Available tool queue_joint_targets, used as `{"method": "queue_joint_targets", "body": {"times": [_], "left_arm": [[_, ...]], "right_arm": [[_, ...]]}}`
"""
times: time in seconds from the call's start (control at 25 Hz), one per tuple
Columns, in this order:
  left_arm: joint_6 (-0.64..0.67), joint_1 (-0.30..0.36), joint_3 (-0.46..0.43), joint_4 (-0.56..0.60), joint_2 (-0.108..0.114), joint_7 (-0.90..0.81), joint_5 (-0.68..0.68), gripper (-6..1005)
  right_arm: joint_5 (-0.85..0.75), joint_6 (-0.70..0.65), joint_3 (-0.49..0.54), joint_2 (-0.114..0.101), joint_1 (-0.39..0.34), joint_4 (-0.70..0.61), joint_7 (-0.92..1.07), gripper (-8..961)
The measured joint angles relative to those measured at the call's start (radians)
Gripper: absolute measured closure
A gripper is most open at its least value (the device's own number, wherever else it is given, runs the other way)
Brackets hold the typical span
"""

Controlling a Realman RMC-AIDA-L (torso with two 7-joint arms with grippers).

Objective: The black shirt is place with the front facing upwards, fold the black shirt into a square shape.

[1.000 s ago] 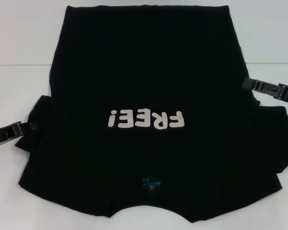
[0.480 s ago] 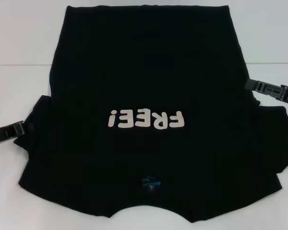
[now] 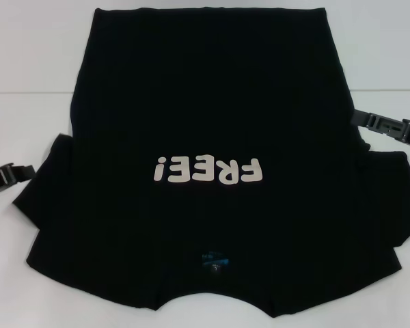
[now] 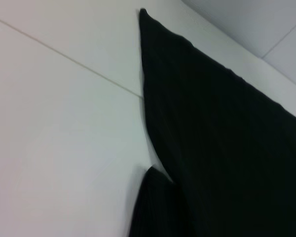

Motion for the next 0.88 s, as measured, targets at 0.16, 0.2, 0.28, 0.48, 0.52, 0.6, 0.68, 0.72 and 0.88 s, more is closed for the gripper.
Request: {"method": "queue_joint_targets", "body": {"times": [0.16,0.2,0.28,0.48,0.52,0.6,0.68,0.72,0.88], "left_arm": [[0.004,0.0,-0.017,0.0,0.014,-0.017,0.0,920],[0.003,0.0,-0.019,0.0,0.018,-0.022,0.001,913],[0.005,-0.002,-0.02,-0.002,0.025,-0.028,0.005,900],[0.017,-0.005,-0.016,-0.002,0.027,-0.006,0.007,866],[0.023,-0.005,-0.017,-0.006,0.029,-0.007,0.008,859],[0.035,-0.004,-0.022,-0.015,0.034,-0.028,0.009,846],[0.049,0.006,-0.029,-0.021,0.041,-0.112,0.01,833],[0.054,0.01,-0.03,-0.022,0.043,-0.141,0.01,826],[0.134,0.041,-0.04,-0.024,0.062,-0.292,0.01,754]], "right_arm": [[0.006,-0.001,0.001,0.0,0.0,-0.001,0.0,190],[0.007,-0.001,0.001,0.0,0.0,-0.001,0.0,190],[0.008,-0.001,0.001,0.0,0.0,-0.001,0.0,190],[0.008,-0.001,0.001,0.0,0.0,-0.001,0.0,192],[0.008,-0.001,0.0,0.0,0.0,-0.002,0.0,192],[0.009,-0.002,0.0,0.0,0.002,-0.004,0.0,192],[0.01,-0.002,0.0,0.0,0.004,-0.004,0.0,193],[0.01,-0.002,0.0,0.0,0.004,-0.004,0.0,193],[0.011,-0.001,0.0,0.0,0.006,-0.005,0.0,194]]}}
